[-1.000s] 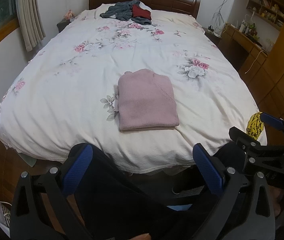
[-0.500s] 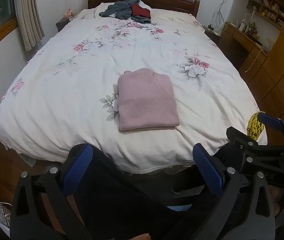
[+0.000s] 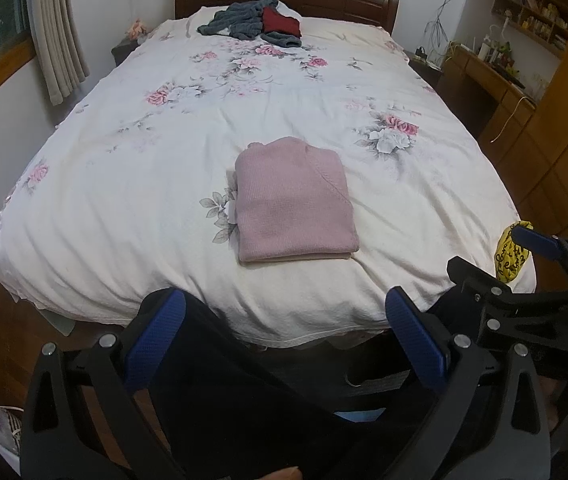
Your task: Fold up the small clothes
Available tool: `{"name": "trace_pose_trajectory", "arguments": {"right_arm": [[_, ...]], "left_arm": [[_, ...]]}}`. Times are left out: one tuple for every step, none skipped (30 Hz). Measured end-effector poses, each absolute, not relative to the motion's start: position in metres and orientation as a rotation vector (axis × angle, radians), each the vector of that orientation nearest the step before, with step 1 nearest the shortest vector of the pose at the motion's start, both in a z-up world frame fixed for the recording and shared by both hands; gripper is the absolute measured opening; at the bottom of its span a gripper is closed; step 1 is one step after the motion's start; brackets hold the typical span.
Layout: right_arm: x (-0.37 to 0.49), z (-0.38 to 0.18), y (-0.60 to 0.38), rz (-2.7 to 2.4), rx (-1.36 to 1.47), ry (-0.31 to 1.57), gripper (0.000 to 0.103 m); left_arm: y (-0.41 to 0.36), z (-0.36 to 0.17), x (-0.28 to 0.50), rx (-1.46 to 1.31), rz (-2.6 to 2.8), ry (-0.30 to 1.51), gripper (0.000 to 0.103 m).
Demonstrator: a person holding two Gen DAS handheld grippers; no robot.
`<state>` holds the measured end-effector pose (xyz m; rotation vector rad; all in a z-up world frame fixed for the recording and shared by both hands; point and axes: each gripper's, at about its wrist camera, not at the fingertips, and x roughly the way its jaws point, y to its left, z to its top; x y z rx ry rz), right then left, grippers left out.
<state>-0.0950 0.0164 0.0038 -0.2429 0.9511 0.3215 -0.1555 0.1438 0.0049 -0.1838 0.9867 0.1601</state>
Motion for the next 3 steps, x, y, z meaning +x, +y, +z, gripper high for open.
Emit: {"name": "trace_pose_trajectory", "arguments": {"right_arm": [[-0.0957, 0.0038, 0.0167, 0.321, -0.242, 0.95, 0.099], [-0.0963, 0.0035, 0.0168, 0.32, -0.243, 0.951, 0.099], [-0.0967, 0.004, 0.0163, 0.318, -0.239, 0.95, 0.099]], "left_arm": [[0.1431, 0.0053, -0.1556, -0.183, 0.159, 0.987, 0.099], [0.1431, 0.0054, -0.1557, -0.182, 0.16, 0.986, 0.099], [0.1436, 0.0055, -0.1557, -0.183, 0.16, 0.984, 0.1]]}}
